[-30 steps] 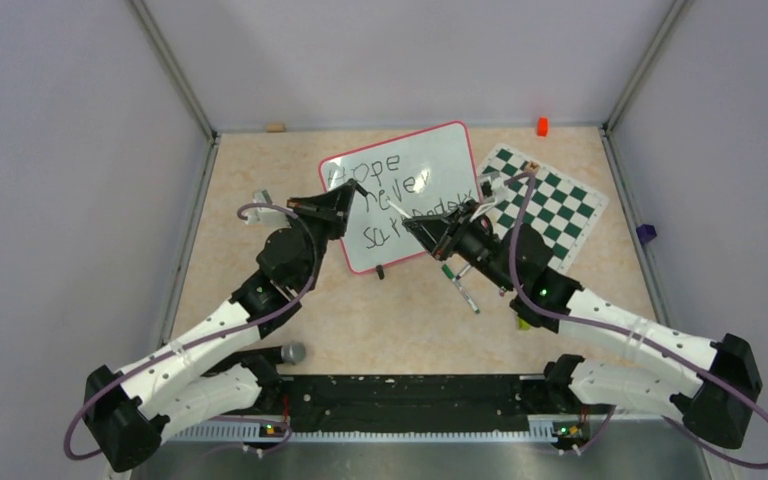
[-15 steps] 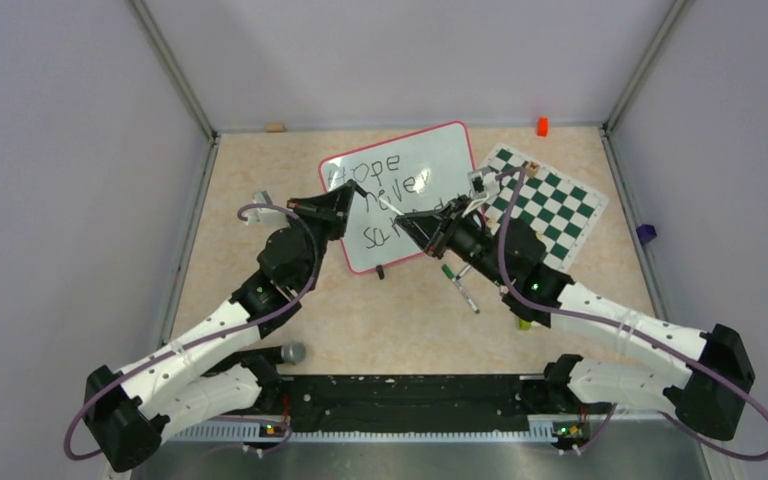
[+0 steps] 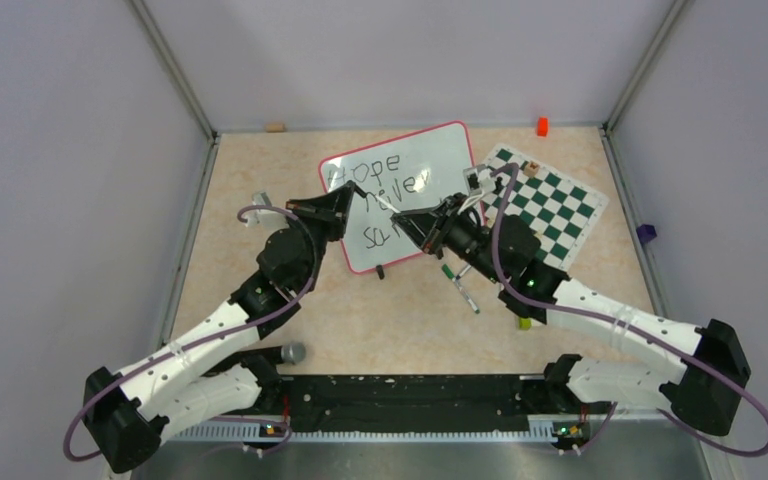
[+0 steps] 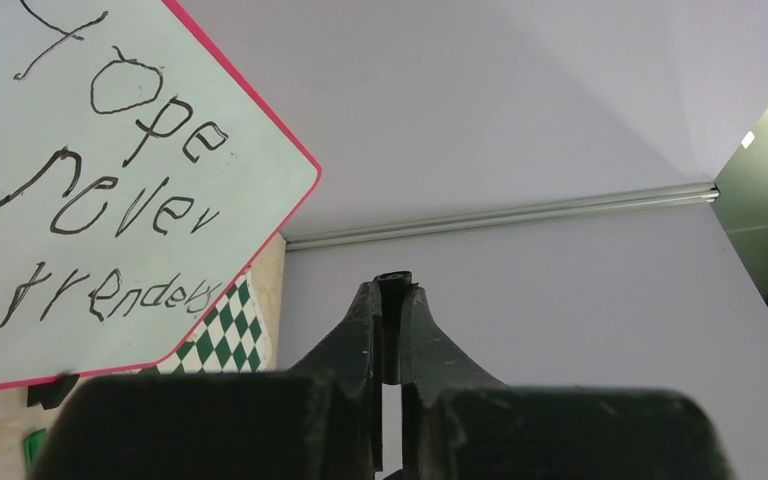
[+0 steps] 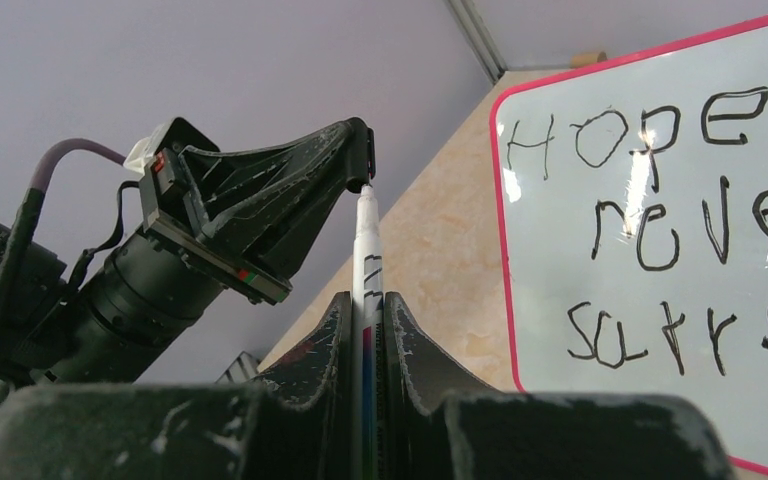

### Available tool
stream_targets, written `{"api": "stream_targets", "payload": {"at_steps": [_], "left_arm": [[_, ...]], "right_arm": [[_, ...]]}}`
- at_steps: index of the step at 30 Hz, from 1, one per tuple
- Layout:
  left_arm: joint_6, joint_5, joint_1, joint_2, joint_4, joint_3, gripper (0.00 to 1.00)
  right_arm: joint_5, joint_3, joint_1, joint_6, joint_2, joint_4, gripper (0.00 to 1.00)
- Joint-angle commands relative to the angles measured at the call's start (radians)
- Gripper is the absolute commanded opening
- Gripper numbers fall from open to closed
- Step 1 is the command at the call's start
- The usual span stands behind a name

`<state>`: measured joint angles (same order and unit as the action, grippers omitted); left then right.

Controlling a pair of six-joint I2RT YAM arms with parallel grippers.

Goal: Write a sentence on the whiteboard
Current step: Insert the whiteboard marker without the cap into the pen cap.

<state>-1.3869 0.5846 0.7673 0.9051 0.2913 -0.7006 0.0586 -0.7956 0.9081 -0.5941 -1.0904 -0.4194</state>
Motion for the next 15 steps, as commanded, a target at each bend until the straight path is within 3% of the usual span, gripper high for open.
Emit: {"api": "stream_targets", "payload": {"at_steps": [1, 15], "left_arm": [[-0.029, -0.003, 0.000, -0.019, 0.017, 0.007, 0.00], [-0.037, -0.017, 0.000, -0.005, 0.023, 0.006, 0.00]], "right_arm": [[-0.013, -0.054, 0.013, 0.010, -0.015, -0.041, 0.00], [-0.034, -0.060, 0.013, 0.008, -0.035, -0.053, 0.00]]}}
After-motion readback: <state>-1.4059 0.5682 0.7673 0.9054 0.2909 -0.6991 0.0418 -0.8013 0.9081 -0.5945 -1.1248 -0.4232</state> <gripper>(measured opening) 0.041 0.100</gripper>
